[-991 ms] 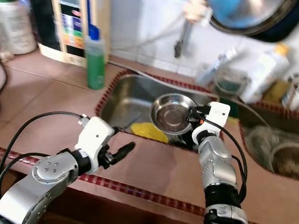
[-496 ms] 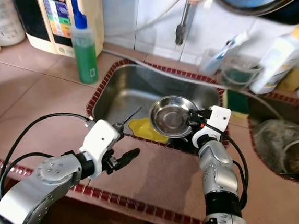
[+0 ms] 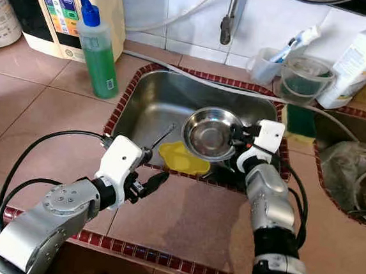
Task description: Kitchen organization
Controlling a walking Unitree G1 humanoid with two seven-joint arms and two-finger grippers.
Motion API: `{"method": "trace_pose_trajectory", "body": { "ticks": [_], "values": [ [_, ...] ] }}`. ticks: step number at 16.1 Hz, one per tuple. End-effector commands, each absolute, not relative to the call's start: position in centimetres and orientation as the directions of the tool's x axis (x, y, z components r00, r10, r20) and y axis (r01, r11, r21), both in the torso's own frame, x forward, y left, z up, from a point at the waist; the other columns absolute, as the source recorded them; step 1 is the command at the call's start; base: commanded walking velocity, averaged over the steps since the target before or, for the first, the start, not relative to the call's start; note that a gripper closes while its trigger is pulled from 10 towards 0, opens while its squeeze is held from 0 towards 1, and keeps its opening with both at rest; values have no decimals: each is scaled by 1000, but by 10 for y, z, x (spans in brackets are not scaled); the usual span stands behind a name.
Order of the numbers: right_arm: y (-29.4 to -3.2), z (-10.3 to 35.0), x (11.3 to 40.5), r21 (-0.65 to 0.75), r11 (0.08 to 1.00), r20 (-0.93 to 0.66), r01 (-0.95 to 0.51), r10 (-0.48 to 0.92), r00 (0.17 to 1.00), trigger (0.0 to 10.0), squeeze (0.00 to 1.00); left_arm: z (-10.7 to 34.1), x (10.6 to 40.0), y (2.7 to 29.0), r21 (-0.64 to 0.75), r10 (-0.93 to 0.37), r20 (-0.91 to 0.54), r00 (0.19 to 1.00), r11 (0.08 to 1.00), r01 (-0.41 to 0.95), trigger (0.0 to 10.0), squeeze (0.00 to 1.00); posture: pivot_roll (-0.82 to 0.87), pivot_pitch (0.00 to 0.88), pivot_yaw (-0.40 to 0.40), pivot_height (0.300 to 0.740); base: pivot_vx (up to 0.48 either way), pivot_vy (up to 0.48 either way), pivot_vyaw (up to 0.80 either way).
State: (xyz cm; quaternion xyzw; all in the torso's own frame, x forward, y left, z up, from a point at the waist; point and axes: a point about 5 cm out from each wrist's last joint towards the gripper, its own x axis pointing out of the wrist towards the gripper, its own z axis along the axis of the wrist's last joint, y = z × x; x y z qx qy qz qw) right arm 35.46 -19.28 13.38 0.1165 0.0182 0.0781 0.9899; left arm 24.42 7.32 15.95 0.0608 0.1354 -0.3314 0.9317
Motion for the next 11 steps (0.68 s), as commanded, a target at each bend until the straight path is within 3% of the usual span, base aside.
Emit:
{"method": "trace_pose_trajectory", "body": {
  "ticks": [1, 4, 5, 6, 7, 8, 11],
  "values": [
    [-197, 136, 357, 236, 961, -17, -145, 153, 988, 10000, 0, 165, 242, 72, 24, -604, -282, 745, 772, 635, 10000, 0, -6, 202, -41, 740, 0, 0, 0],
    [-195, 134, 359, 266, 954, -21, -141, 152, 988, 10000, 0, 169, 243, 72, 25, -602, -276, 750, 775, 631, 10000, 0, 5, 198, -40, 740, 0, 0, 0],
    [-195, 132, 359, 272, 953, -28, -135, 148, 989, 10000, 247, 171, 243, 72, 30, -600, -273, 752, 776, 630, 10000, 0, 8, 196, -39, 740, 0, 0, 0],
    [-194, 131, 359, 271, 954, -31, -131, 145, 989, 10000, 353, 171, 243, 73, 30, -599, -274, 752, 776, 629, 10000, 0, 9, 198, -39, 740, 0, 0, 0],
    [-194, 130, 359, 274, 954, -33, -126, 141, 990, 10000, 796, 171, 243, 73, 30, -599, -278, 751, 776, 630, 10000, 0, 9, 198, -40, 740, 0, 0, 0],
    [-194, 129, 359, 281, 951, -32, -125, 140, 990, 10000, 1000, 171, 243, 73, 32, -598, -280, 751, 776, 630, 10000, 0, 9, 198, -39, 740, 0, 0, 0],
    [-195, 129, 360, 286, 950, -31, -121, 136, 990, 10000, 1000, 171, 243, 73, 32, -597, -282, 751, 777, 629, 10000, 0, 11, 196, -40, 740, 0, 0, 0]
  ]
}}
